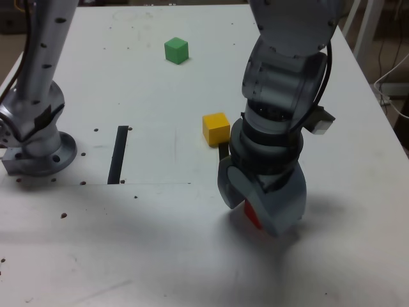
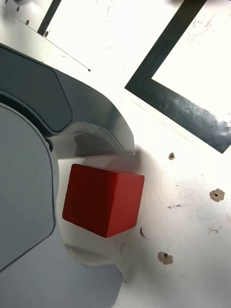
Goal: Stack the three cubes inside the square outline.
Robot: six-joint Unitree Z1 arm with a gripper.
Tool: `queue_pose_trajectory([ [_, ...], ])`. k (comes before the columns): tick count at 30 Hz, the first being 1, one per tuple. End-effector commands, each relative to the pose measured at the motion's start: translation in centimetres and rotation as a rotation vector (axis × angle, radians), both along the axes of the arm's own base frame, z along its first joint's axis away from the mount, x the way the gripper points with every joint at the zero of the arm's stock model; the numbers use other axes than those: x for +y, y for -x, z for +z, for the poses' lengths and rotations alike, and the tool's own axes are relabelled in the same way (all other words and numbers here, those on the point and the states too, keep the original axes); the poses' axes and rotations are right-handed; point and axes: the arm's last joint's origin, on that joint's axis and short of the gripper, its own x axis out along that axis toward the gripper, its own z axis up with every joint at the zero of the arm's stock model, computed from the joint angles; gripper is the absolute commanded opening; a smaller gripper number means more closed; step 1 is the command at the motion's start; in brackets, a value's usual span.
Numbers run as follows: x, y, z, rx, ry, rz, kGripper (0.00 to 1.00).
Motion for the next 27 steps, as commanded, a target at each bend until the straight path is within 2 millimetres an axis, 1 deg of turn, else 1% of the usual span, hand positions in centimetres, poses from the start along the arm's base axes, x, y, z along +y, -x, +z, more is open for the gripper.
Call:
queue_pose_trajectory([
  [1,0.0,0.0,-0.2,0.006,-0.003,0.002,0.31],
  [14,0.0,0.1,-0.2,0.013,-0.004,0.003,0.31],
  [17,0.2,0.1,0.0,0.009,-0.011,0.026,0.31],
  [21,1.5,0.2,0.5,0.005,-0.029,0.127,0.31],
  [27,4.9,0.0,1.2,0.017,-0.056,0.314,0.30],
])
